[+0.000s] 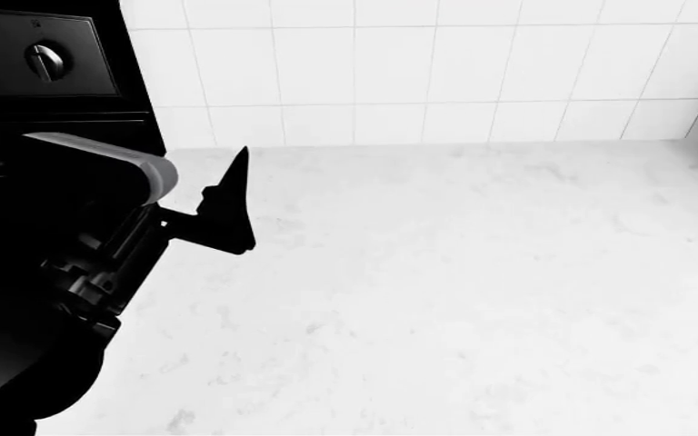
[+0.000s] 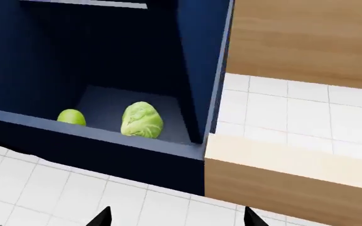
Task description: Pick the lime, brussel sprout from the counter and place them in the cabinet. Then close the cabinet.
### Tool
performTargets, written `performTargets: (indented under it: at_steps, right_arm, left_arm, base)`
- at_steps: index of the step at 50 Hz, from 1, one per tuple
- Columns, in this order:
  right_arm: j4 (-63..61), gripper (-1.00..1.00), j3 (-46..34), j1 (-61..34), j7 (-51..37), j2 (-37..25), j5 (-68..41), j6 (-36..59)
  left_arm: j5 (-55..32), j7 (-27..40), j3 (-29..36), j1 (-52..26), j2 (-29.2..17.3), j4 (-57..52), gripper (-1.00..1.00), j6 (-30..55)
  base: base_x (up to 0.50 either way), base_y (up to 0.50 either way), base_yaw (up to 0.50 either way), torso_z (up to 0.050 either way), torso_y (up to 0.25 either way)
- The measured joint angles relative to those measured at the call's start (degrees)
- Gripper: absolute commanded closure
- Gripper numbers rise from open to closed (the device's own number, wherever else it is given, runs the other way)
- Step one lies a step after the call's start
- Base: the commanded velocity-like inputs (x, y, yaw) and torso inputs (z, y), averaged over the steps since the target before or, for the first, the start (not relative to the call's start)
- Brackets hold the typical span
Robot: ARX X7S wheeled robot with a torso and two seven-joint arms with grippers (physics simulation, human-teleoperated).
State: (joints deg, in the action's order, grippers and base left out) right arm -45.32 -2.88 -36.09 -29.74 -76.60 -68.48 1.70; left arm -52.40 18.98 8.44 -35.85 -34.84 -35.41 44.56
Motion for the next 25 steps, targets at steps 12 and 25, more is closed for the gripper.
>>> performTargets:
  at_steps: [12, 25]
  right_arm:
    - [1.6, -1.00, 3.3, -2.8, -2.2, 0.8, -6.0, -4.2]
    - [3.5, -1.00, 9.1, -1.3, -6.6, 0.0, -10.3, -4.8]
  left_arm:
    - [-0.3, 0.2, 0.1, 0.0, 0.0, 0.0, -1.00, 0.1]
    - [-0.3, 0.3, 0.2, 0.1, -0.1, 0.1, -1.00, -0.1]
  base:
    - [0.00, 0.00, 0.00, 0.000, 0.000]
    - [0.00, 0.00, 0.00, 0.000, 0.000]
